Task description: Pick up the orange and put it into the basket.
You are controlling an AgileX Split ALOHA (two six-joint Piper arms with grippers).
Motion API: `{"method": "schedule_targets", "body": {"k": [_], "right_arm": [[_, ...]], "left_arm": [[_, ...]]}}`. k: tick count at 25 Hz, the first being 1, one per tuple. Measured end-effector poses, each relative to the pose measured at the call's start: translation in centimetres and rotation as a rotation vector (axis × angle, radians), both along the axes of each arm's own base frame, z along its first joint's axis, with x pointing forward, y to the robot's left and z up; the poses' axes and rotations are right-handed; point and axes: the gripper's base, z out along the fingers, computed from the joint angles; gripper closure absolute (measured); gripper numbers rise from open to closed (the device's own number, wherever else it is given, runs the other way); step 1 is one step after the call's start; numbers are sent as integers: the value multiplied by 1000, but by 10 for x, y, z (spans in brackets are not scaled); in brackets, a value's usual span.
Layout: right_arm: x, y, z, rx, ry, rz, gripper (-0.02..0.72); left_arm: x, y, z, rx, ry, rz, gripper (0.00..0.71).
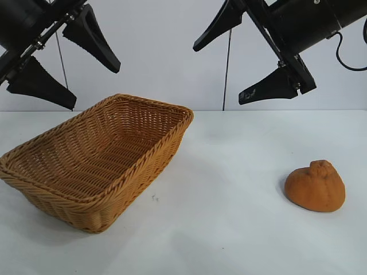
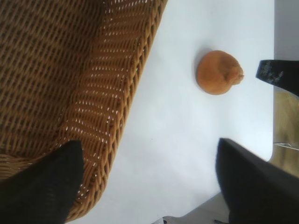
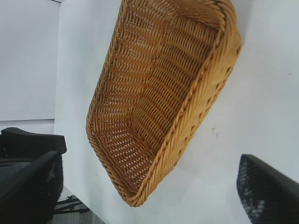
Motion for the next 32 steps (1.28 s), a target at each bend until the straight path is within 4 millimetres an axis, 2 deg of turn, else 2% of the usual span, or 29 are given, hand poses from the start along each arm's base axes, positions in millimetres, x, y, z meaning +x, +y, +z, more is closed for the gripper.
{"method": "schedule_targets", "body": {"k": [28, 32], "right_arm": [[-2, 1, 0, 5, 13, 17, 10], [-2, 1, 0, 4, 13, 19, 10]], "left_arm": [[2, 0, 0, 2, -14, 12, 153], [3, 9, 2, -7, 8, 21, 153]]}}
